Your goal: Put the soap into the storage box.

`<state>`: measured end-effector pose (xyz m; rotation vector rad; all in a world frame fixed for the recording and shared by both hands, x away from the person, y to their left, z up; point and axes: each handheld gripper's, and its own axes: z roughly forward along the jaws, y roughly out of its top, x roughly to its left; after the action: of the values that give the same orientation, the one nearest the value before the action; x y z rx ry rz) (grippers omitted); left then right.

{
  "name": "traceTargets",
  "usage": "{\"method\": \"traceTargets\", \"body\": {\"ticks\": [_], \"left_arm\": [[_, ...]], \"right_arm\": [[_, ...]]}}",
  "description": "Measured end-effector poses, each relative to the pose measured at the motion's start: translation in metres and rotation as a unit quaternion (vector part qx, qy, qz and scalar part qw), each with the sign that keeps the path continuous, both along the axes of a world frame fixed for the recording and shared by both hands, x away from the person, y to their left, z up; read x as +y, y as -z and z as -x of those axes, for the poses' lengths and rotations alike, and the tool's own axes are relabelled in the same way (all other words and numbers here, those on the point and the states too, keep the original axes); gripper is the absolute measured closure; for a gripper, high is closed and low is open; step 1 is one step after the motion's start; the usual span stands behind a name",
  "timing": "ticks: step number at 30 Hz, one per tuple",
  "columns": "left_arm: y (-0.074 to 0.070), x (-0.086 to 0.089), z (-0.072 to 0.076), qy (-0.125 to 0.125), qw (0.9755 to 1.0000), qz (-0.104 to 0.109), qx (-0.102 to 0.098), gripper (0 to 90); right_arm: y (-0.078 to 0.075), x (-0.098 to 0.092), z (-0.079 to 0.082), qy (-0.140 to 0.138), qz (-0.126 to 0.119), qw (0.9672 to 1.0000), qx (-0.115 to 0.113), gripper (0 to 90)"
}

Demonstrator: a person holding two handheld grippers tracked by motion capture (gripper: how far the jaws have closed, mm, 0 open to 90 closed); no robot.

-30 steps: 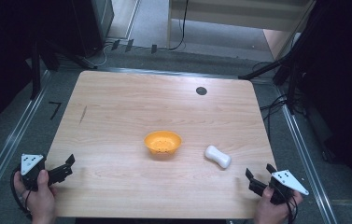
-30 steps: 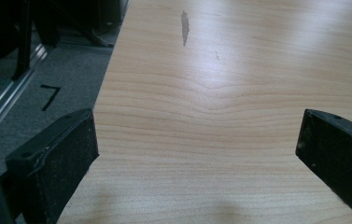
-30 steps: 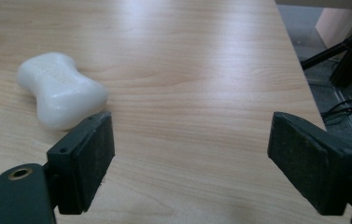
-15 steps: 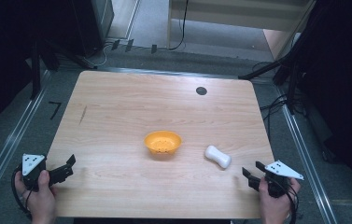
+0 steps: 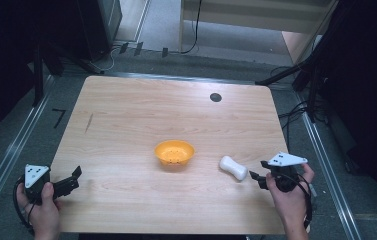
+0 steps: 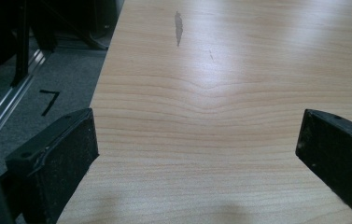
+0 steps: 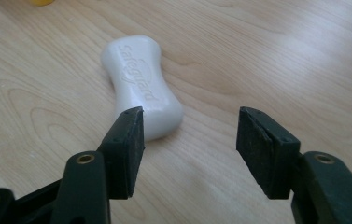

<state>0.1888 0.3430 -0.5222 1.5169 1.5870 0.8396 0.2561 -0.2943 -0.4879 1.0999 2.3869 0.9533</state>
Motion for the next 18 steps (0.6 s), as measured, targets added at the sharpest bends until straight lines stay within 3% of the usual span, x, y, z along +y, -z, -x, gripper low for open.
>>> {"method": "traceTargets", "body": {"ticks": [7, 12, 15, 18], "left_arm": [[0.0, 0.0, 0.0, 0.002, 1.0, 0.002, 0.0, 0.0], [0.0, 0.0, 0.0, 0.004, 1.0, 0.001, 0.0, 0.0], [0.0, 0.0, 0.0, 0.005, 1.0, -0.002, 0.001, 0.0], [0.0, -0.001, 0.0, 0.006, 1.0, -0.004, 0.002, 0.0]], "right_arm": [[-0.009, 0.024, -0.02, -0.06, 0.041, 0.996, 0.051, 41.7], [-0.008, 0.035, -0.027, -0.067, 0.065, 0.9929, 0.074, 40.6], [-0.008, 0.047, -0.035, -0.077, 0.09, 0.9885, 0.094, 40.4], [-0.009, 0.052, -0.039, -0.079, 0.095, 0.9872, 0.101, 40.4]]}}
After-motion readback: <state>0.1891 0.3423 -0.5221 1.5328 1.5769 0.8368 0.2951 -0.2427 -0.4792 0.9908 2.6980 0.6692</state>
